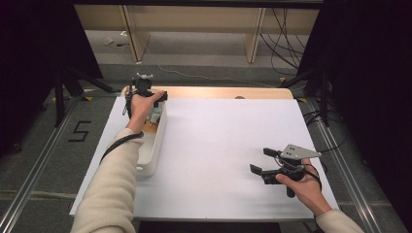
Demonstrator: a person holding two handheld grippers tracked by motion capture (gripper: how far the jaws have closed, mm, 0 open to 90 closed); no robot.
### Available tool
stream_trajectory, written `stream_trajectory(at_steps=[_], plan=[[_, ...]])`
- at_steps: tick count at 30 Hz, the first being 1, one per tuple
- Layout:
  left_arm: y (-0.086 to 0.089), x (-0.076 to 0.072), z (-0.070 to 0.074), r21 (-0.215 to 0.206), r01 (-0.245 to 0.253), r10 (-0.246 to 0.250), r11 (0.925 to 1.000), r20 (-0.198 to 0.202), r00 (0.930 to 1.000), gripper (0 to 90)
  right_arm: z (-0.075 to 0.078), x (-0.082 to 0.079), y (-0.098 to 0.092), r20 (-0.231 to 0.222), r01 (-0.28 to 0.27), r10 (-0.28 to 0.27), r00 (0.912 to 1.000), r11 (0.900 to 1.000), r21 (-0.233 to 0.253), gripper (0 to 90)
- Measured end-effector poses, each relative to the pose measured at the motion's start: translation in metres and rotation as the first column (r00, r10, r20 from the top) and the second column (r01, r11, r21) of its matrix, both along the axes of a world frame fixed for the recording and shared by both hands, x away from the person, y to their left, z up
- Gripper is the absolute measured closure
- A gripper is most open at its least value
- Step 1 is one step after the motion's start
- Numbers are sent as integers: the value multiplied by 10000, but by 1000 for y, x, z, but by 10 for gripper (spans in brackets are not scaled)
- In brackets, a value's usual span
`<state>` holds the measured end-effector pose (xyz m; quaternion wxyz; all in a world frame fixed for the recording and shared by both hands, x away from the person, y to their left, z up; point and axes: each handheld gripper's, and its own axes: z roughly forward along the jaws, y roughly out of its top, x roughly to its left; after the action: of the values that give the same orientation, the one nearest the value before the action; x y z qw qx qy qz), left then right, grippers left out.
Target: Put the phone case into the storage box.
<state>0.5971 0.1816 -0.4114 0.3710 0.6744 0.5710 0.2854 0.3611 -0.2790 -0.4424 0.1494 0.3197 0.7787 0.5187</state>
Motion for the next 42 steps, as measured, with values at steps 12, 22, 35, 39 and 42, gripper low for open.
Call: stream_trajectory(at_steps=[12,22,35,39,42], plan=[[0,-2,3,-144,198,-194,9997,291,9994,0,0,0,0,14,23,-23,10000,10000,20,154],[1,-3,17,-309,236,-214,9992,722,9972,0,0,0,0,5,32,-32,10000,10000,29,154],[2,-16,34,-729,562,-479,9958,1110,9927,7,0,0,-1,34,86,-86,10000,10000,42,154],[5,-24,36,-822,732,-638,9939,1117,9917,10,1,1,-1,37,110,-110,9999,9999,33,154],[5,-27,36,-831,842,-748,9930,1101,9911,12,1,1,-1,39,125,-125,9999,9999,51,154]])
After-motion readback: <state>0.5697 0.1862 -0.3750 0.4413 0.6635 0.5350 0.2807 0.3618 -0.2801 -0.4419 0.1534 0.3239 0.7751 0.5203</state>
